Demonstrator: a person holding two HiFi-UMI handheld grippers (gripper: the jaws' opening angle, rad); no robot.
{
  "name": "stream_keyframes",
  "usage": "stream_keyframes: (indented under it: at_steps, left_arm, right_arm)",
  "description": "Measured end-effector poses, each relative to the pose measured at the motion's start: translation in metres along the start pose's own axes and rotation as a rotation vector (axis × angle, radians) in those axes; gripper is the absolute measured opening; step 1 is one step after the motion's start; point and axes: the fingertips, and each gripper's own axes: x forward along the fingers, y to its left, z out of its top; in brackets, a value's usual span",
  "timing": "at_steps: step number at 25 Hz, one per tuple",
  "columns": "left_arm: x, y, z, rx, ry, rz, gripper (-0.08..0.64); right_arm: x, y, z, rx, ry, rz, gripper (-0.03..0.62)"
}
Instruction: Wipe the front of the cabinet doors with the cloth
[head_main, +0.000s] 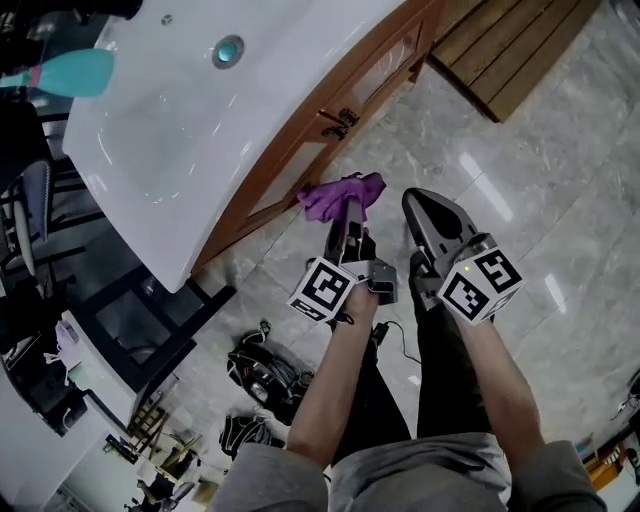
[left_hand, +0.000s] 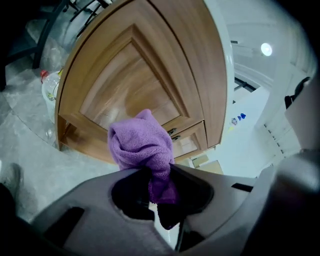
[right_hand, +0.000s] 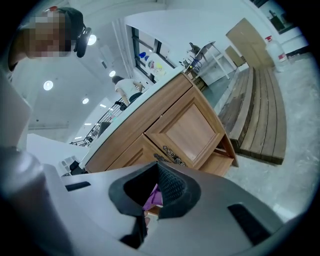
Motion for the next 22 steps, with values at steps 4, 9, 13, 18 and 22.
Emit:
stream_keyframes:
  at_steps: [4,9,13,18,22]
  left_arm:
    - [-0.019,-0.034,0.010,0.082,0.017,-0.009,0.077]
    - [-0.041,-0.093,0.022,0.216,0.046,-0.057,0.077]
    - [-0.068,-0.140,0.031,0.318,0.058,-0.082,0.077]
    - [-0.096,-0.194,0.046,0.420,0.045,-0.126,0.077]
    - [-0.116,-0.232,0.071,0.477,0.003,-0.167,0.078]
  right_arm:
    - [-0.012,0.018,0.019,0.007,-0.024,-0.007,0.009]
    - [-0.028,0.047,0.046,-0.003,-0.035,0.000,0.009]
    - [-0.045,0.078,0.067,-0.008,-0.043,0.006,0.009]
    - [-0.064,0.117,0.103,-0.051,-0.070,0.028,0.009]
    - [-0.071,0.151,0.137,-0.105,-0.108,0.053,0.009]
